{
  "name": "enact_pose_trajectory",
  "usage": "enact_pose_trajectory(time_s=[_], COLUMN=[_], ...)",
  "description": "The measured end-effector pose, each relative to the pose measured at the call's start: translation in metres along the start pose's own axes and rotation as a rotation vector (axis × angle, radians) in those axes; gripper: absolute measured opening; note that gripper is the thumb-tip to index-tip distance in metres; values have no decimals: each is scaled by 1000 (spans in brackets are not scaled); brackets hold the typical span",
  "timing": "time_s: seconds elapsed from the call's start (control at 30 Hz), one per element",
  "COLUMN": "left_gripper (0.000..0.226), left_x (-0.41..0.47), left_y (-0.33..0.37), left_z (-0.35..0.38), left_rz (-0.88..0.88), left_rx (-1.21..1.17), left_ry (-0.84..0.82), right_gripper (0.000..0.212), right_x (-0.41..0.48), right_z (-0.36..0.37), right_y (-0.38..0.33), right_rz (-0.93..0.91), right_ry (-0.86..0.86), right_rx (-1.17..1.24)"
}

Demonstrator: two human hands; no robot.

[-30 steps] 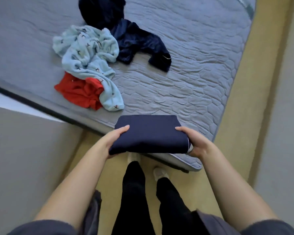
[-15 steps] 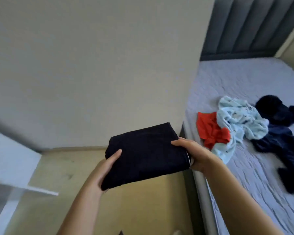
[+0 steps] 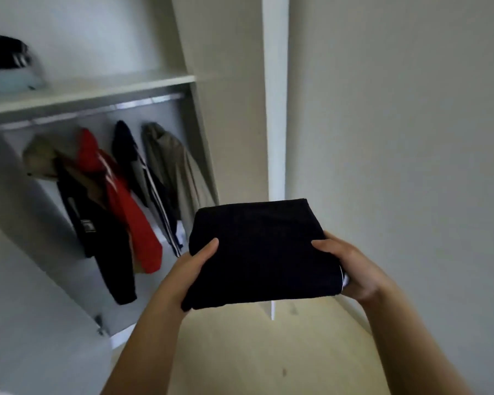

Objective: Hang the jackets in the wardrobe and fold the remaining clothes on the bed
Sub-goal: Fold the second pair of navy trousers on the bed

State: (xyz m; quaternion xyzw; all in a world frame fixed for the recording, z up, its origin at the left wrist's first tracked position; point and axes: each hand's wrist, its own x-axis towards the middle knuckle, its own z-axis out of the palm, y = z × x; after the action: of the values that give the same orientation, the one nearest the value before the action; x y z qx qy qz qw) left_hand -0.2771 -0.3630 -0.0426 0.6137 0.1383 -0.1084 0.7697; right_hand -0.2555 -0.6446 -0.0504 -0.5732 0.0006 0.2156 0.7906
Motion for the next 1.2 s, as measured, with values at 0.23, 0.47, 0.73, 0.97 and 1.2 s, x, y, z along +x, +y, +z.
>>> enact_pose_trajectory(time_s=[0.23,0.47,0.73,0.97,1.2], left_gripper=[51,43,41,40,46], left_x=[18,67,137,163,190], left_y=[45,105,189,274,368], left_z=[-98,-171,-222,-266,-324], left_rz=[159,288,471,667,640], left_rx=[-158,-174,-150,-140,-246], left_ry=[211,284,464,587,533], right_gripper=[47,61,63,54,51], right_x=[121,240,374,448,510], right_z=[90,165,239,320,404], right_y=[-16,-46,-114,-184,-242], right_rz=[39,-7,-73,-155,-220], right_ry=[-257,-445,-652,-901,-868], right_rx=[-91,-77,-103,3,12])
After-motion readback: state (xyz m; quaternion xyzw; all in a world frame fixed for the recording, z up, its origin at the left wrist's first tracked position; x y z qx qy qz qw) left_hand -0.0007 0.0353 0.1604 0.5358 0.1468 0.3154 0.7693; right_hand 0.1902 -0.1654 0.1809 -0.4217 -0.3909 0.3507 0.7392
